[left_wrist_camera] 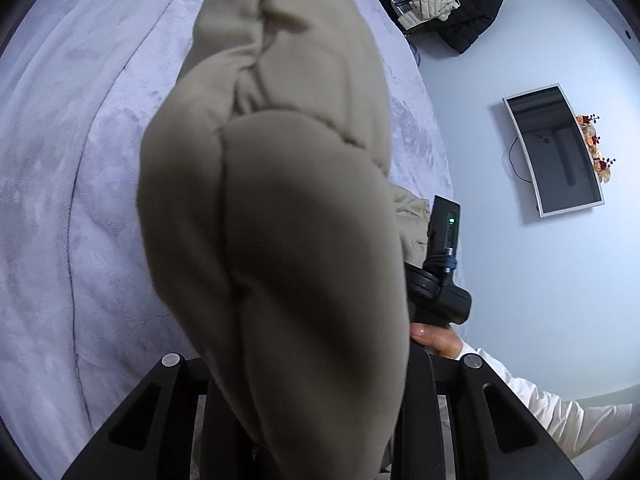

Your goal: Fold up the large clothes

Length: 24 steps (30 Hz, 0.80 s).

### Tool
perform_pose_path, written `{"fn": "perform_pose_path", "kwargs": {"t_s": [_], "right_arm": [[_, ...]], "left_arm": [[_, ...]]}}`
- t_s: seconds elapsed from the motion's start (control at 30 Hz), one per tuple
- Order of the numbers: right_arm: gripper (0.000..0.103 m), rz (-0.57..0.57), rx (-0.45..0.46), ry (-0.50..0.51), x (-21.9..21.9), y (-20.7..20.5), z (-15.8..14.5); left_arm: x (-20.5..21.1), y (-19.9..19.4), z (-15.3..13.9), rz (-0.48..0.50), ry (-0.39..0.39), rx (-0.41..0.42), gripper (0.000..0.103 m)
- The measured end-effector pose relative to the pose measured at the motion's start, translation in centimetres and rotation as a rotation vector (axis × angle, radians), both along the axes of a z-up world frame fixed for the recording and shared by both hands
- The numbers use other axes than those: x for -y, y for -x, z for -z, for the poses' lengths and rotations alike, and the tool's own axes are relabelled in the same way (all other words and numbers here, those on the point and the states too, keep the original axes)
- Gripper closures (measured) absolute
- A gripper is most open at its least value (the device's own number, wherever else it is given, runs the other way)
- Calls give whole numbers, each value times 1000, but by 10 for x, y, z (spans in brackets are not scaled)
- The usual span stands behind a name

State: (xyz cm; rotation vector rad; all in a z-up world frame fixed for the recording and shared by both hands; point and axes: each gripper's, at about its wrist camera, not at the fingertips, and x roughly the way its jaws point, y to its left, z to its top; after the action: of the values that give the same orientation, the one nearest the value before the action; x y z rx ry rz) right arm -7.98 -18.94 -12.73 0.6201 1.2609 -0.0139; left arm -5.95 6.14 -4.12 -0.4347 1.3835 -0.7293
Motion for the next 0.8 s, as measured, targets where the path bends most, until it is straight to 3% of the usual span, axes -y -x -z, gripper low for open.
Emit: {"fn": "perform_pose_path", "kwargs": {"t_s": [0.33,0.53,0.6,0.67,0.8], "right_arm": [[103,49,-25,-145,19,-8,26],[102,60,14,-222,48,18,0],[101,74,35,-206,62,38,-13],[99,106,47,-185,80,65,-23],[99,211,56,-189,112,124,-31]], "left_arm": [[103,7,-44,61,-151,43,72],[157,9,-61,133,-212,61,72],[168,8,-61,140,-205,43,68],[187,5,-61,140,-151,19,52],[235,2,-52,215,-94,-10,52]]}}
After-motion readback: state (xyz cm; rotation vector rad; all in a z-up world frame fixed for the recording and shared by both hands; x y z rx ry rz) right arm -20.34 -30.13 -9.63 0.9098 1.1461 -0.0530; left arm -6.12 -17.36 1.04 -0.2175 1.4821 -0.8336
